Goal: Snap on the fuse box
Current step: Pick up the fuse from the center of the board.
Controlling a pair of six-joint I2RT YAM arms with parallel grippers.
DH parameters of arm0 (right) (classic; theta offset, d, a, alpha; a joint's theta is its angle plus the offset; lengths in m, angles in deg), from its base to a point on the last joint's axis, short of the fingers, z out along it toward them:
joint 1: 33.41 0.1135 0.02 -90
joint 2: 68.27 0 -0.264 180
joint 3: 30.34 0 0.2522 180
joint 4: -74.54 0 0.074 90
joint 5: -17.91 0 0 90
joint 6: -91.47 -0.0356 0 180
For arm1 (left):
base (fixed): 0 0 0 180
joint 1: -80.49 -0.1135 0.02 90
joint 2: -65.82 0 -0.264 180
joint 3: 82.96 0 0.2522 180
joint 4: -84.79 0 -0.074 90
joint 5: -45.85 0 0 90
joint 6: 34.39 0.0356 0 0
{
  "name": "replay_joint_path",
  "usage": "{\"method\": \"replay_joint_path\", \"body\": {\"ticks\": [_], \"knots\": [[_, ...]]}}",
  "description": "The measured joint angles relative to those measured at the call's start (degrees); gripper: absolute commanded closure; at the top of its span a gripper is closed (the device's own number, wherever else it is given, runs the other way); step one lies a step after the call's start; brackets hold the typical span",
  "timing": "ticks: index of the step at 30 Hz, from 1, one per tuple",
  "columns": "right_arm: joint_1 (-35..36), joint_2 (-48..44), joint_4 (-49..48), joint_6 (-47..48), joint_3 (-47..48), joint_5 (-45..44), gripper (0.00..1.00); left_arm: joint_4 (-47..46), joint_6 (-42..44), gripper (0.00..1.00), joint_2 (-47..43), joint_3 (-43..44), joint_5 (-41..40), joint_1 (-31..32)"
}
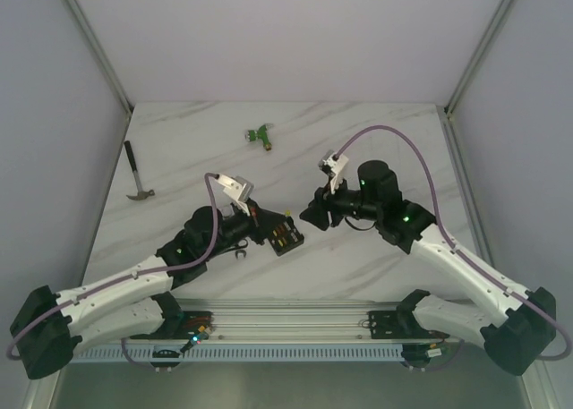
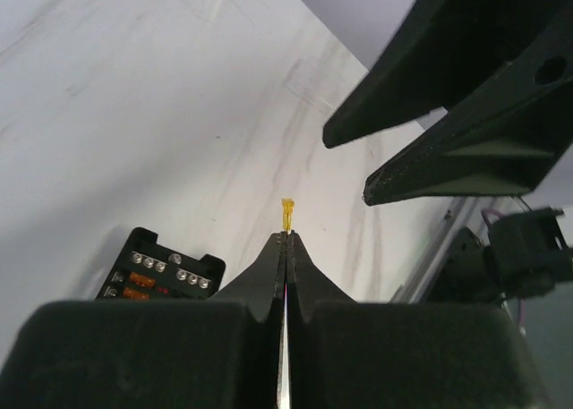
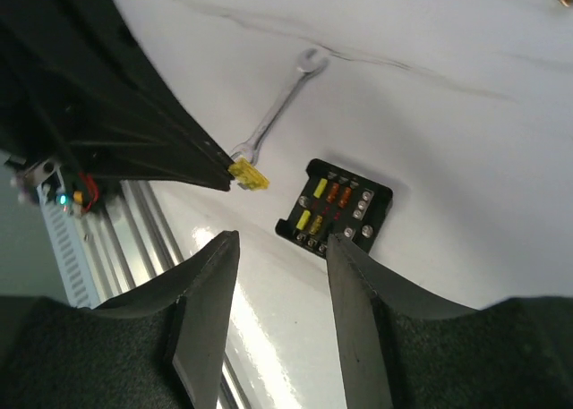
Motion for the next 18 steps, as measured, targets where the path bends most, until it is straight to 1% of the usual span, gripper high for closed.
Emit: {"method": "replay_joint_path", "body": {"ticks": [5,10,14,18], "knots": [[-0.2,0.0,2.2,9.0,2.1,9.6,0.49,2.5,3.2,1.00,-2.4,0.3,7.4,-0.2],[-0.2,0.0,4.2,14.4,3.1,17.5,0.51,3.7,4.9,1.00,-2.9,1.3,13.3,-0.2],[-0.2,0.6,5.6,17.2,4.0,22.1,0.53,3.8,5.5,1.00,-2.9,1.9,17.0,-0.2],[-0.2,1.4,7.0,19.5,4.7,24.8,0.57,3.7,5.6,1.00,-2.9,2.1,20.0,-0.2]]}}
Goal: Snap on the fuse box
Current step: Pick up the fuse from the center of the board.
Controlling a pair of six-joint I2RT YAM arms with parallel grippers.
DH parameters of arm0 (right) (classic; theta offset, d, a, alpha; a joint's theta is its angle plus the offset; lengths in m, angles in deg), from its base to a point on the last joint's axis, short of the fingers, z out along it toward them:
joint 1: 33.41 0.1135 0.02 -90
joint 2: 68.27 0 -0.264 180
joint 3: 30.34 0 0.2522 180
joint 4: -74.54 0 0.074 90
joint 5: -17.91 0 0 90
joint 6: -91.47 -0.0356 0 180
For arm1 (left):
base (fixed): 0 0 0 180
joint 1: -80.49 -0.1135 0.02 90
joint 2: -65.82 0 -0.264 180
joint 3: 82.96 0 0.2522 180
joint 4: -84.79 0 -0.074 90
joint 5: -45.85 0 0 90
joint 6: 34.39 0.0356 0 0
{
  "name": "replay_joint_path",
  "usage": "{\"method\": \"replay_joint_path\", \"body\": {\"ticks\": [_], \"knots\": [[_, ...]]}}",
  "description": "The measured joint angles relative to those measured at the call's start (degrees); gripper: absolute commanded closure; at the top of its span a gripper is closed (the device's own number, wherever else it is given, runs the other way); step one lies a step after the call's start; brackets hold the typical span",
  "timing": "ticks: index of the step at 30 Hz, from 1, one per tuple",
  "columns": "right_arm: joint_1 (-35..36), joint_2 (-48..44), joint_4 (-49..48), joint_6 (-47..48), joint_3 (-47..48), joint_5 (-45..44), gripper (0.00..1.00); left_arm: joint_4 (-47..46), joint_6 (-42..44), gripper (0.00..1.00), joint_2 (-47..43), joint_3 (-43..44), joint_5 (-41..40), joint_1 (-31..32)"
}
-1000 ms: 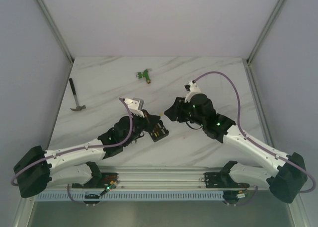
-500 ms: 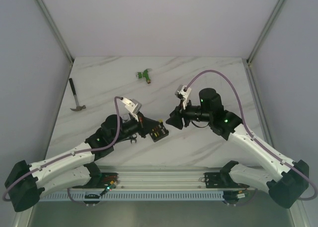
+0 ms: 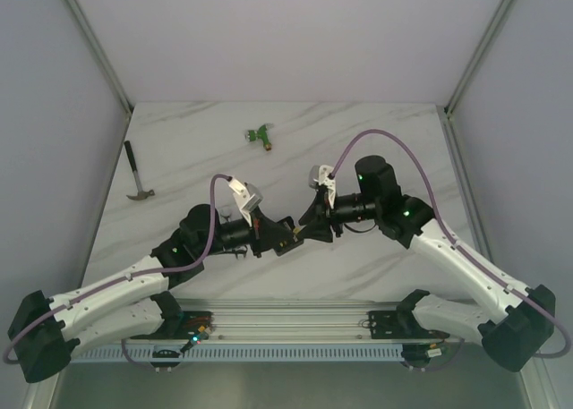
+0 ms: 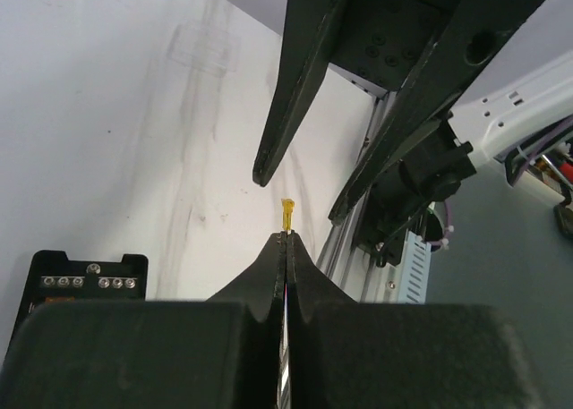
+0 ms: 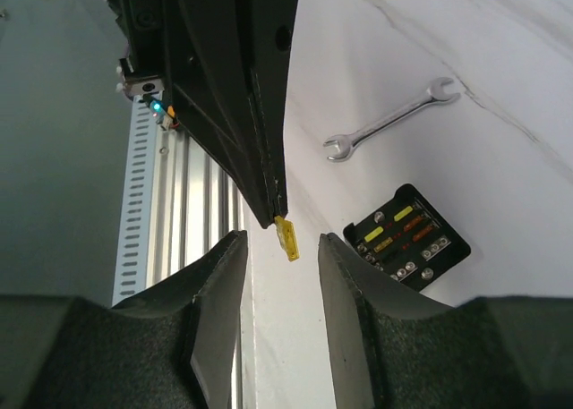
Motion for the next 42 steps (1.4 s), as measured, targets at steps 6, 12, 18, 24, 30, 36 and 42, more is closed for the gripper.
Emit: {"method": "replay_joint_path", "body": {"ticks": [6,12,18,24,30,36,42], "knots": [[0.0,0.3,1.5,1.9,0.0,2.5,0.65,-0.4,0.0,1.00,0.0,0.0,3.0,0.0],[0.0,0.3,2.2,3.2,0.2,4.5,0.72,-1.7,0.0,1.00,0.0,0.0,5.4,0.0],[0.0,0.3,3.2,4.2,0.2,5.9,0.93,-2.7,0.0,1.00,0.2,0.1,6.6,0.0],[0.0,0.3,3.4,4.6,0.2,5.7,1.00,-2.5,0.0,0.80,0.2,0.1,5.2,-0.2],[0.0,2.9,3.5,1.7,1.0,-0.3,1.00,-0.4,-1.8,0.67,-0.6,0.0,-5.2,0.0],[1.8,9.4,3.7,-5.3,1.9,-13.9,1.00,3.3,-6.4,0.52,-0.1,-1.1,-18.2,-0.4],[5.4,14.4,5.2,-13.0,3.3,-28.9,1.00,6.5,-13.7,0.37,3.5,-3.3,-26.1,-3.1]]}}
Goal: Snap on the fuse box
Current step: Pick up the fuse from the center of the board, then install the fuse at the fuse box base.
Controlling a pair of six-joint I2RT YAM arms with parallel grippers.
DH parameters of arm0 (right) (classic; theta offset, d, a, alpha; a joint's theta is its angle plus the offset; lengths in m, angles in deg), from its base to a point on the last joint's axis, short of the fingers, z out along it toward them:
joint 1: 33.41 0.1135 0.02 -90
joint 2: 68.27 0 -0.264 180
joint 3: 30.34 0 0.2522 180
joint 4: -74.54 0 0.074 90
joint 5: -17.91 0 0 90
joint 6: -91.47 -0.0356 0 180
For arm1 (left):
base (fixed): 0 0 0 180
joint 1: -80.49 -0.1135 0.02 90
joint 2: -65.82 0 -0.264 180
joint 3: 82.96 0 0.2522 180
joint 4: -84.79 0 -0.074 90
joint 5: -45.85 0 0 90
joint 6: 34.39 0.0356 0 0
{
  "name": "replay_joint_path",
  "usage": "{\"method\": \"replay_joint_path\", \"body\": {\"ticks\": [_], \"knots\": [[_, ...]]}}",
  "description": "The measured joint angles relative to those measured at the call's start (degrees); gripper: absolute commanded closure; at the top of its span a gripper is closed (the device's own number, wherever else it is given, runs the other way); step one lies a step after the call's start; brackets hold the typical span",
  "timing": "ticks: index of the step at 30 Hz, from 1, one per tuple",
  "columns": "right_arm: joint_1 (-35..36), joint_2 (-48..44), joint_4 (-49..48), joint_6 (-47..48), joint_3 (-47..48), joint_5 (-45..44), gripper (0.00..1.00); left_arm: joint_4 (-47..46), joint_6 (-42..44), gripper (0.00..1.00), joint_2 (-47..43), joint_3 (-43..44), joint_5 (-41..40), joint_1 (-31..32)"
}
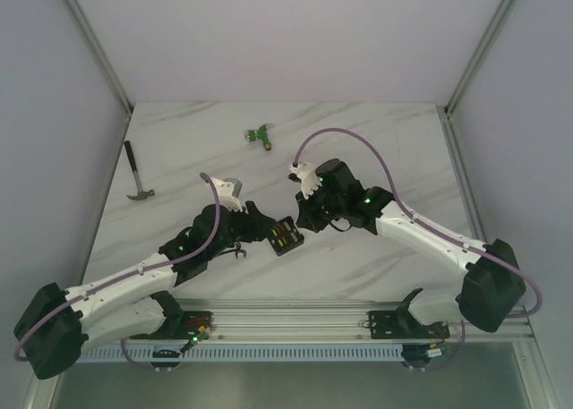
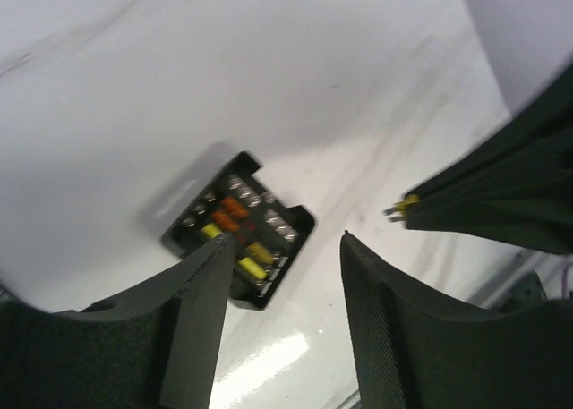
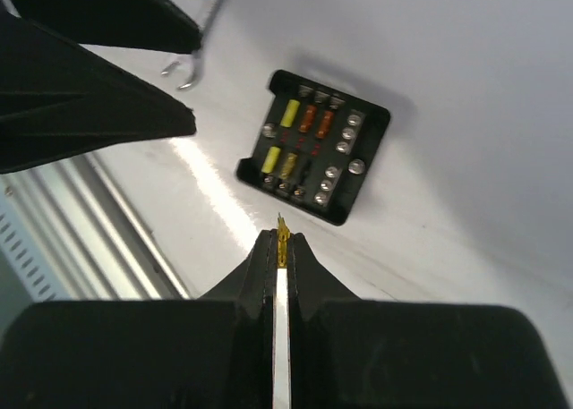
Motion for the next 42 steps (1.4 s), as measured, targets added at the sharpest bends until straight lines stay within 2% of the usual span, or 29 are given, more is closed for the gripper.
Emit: {"method": "replay_joint_path", "body": {"ticks": [5,12,25,42], "knots": [[3.1,4.9,1.2,-5.1,2.3,-9.7,1.00,1.4,-6.3,0.20,3.5,-2.1,-1.8,-4.1],[8.5,12.4,3.7,-9.4,6.2,-17.8,1.00,1.6,-11.6,0.01,5.7,-2.7,-1.8,-6.3],[11.5,23.0,7.5,-13.8,10.9,-25.0,1.00,1.6,-18.1,0.00,7.3,-5.3,0.7,-11.9],[12.9,27.8,9.2,-15.9,14.2,-27.8,1.00,1.6,-19.2,0.00,5.3,-6.3,1.5,-12.6]]}}
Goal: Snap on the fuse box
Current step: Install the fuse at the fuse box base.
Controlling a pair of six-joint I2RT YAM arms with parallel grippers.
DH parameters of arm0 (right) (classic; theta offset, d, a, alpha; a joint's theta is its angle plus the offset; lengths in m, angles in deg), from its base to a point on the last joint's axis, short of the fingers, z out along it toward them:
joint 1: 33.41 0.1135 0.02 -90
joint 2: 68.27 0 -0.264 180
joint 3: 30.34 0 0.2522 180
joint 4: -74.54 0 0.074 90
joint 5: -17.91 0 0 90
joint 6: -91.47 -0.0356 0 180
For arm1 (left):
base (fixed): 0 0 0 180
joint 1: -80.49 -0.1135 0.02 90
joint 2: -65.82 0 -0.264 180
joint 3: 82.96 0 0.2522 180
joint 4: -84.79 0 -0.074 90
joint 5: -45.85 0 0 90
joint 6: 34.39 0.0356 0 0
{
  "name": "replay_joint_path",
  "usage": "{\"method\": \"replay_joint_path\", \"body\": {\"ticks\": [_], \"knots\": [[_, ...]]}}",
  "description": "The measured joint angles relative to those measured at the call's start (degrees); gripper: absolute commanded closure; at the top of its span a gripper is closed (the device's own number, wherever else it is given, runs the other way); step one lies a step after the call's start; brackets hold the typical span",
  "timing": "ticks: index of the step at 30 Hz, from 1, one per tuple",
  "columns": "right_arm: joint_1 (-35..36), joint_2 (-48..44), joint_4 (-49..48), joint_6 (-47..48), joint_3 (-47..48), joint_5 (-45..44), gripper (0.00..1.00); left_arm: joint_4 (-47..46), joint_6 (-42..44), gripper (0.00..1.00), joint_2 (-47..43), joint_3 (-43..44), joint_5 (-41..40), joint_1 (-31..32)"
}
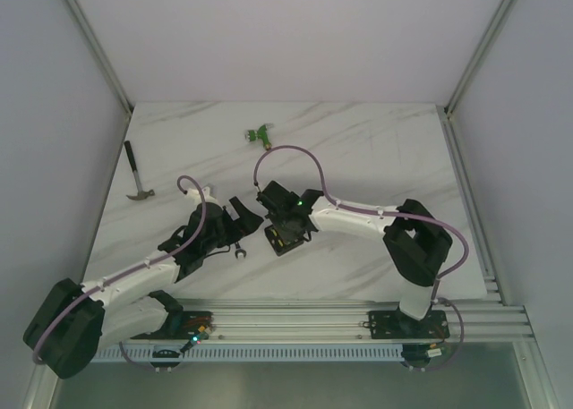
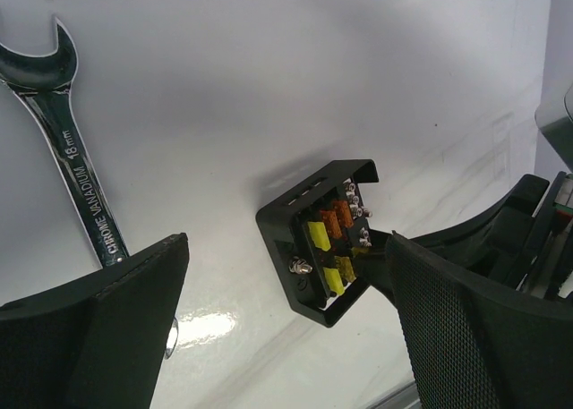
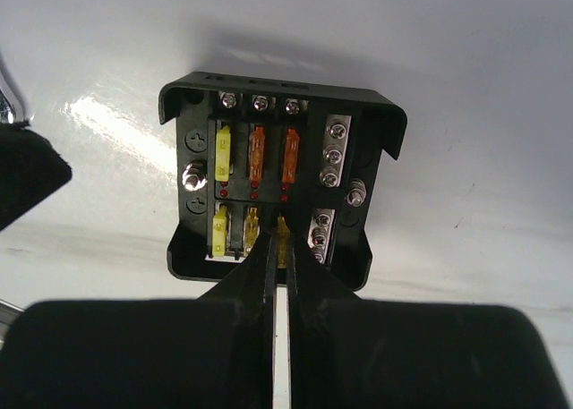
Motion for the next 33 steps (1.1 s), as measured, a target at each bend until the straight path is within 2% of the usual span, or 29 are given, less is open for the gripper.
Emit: {"method": "replay_joint_path", "body": {"ticks": [4,6,9,11,19,33], "knots": [[0.3,0.3,0.5,-0.3,0.6,-0.6,1.00,0.0,0.0,0.00,-0.2,0.0,0.0,0.0],[0.5,0.5,0.8,-0.4,0.7,-0.8,0.95,0.0,0.0,0.00,-0.2,0.0,0.0,0.0],[0.9,0.7,1.2,-0.7,1.1,-1.1,0.84,0.0,-0.2,0.00,-0.2,0.0,0.3,0.0],[1.1,0.7,1.5,-0.9,1.2,-1.1,0.80,0.0,-0.3,0.00,-0.2,0.0,0.5,0.0],[1.7,0.9,2.8,-1.5,1.4,-1.2,0.74,0.0,-0.4,0.00,-0.2,0.0,0.9,0.0],[1.7,0.6,2.8,-2.6,1.4,-1.5,0.72,0.0,-0.5,0.00,-0.9,0.0,1.3,0.0]]}}
